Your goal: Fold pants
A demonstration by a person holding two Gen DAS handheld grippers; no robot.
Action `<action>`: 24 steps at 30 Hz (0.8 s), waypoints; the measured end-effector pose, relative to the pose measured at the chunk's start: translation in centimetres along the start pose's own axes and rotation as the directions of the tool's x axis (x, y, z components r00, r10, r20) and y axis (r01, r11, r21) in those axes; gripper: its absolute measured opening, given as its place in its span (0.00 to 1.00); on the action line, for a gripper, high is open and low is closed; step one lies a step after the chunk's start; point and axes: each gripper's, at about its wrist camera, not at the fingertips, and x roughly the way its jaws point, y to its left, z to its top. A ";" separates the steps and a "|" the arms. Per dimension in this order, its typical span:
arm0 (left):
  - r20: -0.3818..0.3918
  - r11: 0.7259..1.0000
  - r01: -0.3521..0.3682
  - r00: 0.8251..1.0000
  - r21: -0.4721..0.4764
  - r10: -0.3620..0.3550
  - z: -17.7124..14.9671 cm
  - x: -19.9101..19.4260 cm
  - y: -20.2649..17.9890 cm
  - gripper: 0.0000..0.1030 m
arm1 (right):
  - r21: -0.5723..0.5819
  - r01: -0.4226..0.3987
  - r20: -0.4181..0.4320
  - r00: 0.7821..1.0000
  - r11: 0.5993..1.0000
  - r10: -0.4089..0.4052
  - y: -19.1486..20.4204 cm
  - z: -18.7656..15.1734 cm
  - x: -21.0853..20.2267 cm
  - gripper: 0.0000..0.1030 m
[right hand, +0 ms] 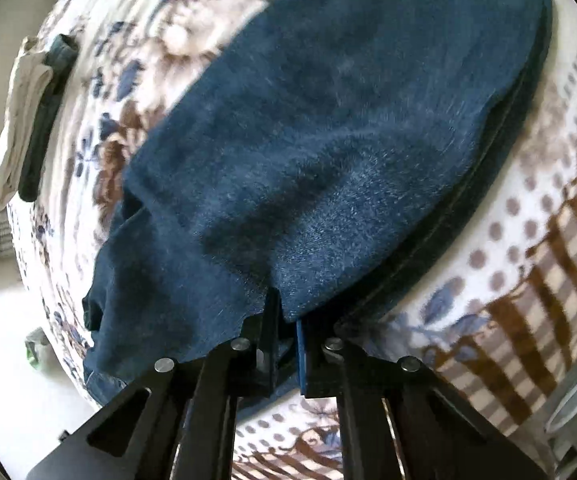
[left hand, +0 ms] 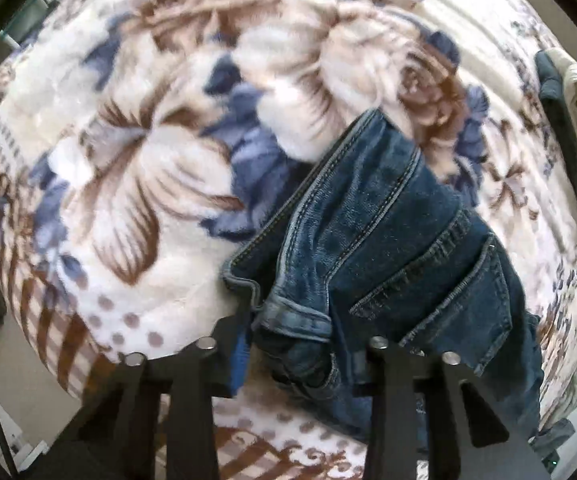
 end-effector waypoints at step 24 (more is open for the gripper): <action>0.146 0.908 -0.229 0.971 0.350 0.189 -9.5 -5.1 -11.3 0.81 | 0.054 0.012 0.064 0.998 0.998 -0.015 -11.4 6.3 -9.6 0.44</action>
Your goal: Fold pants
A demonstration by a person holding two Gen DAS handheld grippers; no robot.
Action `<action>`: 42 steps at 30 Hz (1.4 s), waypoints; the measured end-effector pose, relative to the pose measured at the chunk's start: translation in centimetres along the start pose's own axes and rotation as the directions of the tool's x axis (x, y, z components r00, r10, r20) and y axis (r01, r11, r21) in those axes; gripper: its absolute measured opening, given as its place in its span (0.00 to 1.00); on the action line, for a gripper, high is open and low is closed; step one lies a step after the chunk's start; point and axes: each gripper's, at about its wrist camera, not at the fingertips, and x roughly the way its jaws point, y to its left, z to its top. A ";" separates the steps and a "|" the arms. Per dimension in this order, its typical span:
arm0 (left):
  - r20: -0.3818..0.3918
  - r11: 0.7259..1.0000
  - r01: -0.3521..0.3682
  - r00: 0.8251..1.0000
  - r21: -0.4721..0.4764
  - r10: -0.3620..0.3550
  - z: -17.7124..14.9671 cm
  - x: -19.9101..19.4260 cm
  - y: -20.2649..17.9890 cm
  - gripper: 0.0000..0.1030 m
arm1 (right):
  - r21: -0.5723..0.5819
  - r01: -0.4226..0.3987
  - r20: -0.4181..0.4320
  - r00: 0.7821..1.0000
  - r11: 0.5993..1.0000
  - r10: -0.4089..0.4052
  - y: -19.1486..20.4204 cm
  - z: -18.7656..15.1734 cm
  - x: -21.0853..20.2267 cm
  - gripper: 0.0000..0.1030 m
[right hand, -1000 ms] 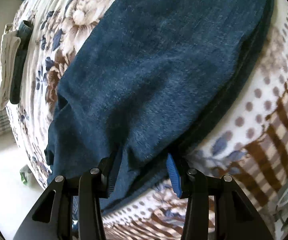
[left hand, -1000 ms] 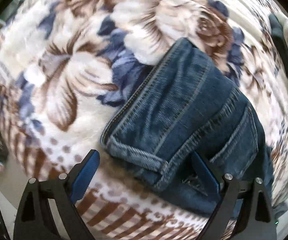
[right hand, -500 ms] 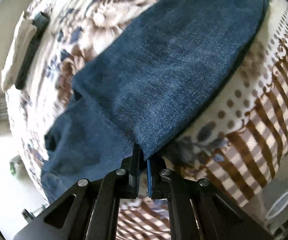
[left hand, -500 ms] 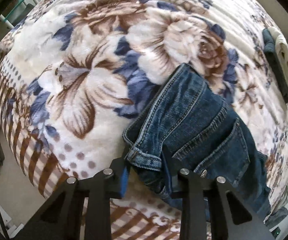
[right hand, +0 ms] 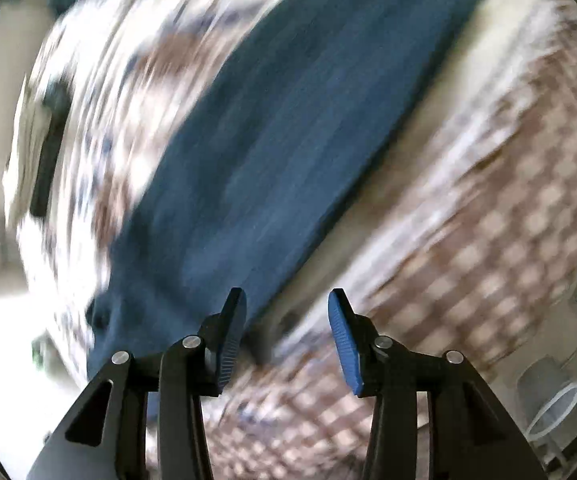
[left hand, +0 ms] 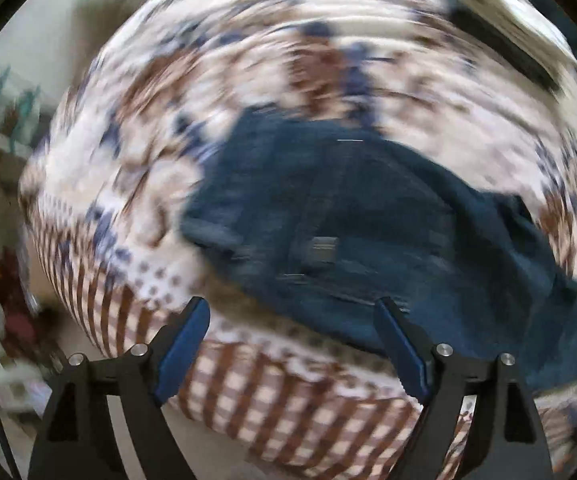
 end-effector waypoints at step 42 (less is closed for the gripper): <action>-0.012 0.968 0.029 1.000 0.249 -0.026 2.0 1.0 -31.1 0.81 | 0.203 -0.001 0.221 0.974 0.979 -0.045 -14.2 29.7 -4.4 0.17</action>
